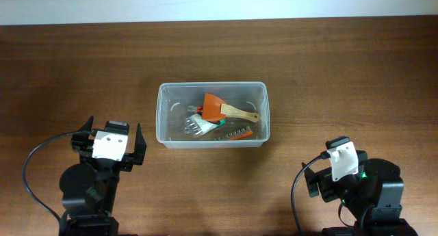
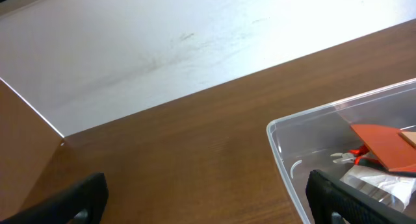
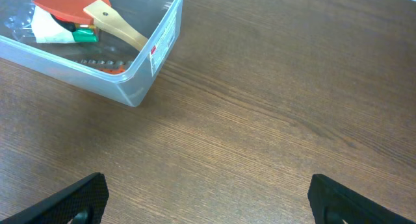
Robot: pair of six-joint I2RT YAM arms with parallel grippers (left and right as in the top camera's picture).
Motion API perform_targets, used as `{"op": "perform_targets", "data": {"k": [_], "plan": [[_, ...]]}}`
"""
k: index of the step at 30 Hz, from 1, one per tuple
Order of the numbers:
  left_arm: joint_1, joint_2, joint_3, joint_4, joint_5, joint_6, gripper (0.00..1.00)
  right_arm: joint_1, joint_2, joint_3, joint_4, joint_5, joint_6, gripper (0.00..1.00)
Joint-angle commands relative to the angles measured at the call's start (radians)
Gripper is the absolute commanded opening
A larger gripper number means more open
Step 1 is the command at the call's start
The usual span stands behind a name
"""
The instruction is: Pack container
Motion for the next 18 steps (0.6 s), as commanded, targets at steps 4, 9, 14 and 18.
{"op": "perform_targets", "data": {"k": [4, 9, 14, 18], "plan": [[0.004, -0.005, -0.006, -0.067, -0.014, -0.010, 0.99, 0.008, -0.006, -0.004, -0.001, 0.013, 0.005, 0.99], [0.004, -0.005, -0.006, -0.196, -0.014, -0.010, 0.99, 0.008, -0.007, -0.004, -0.001, 0.013, 0.005, 0.99], [0.004, -0.005, -0.006, -0.343, -0.014, -0.010, 0.99, 0.013, -0.073, -0.005, -0.004, 0.012, 0.005, 0.99], [0.004, -0.005, -0.006, -0.447, -0.014, -0.010, 0.99, 0.013, -0.173, -0.005, -0.004, 0.012, 0.005, 0.99]]}}
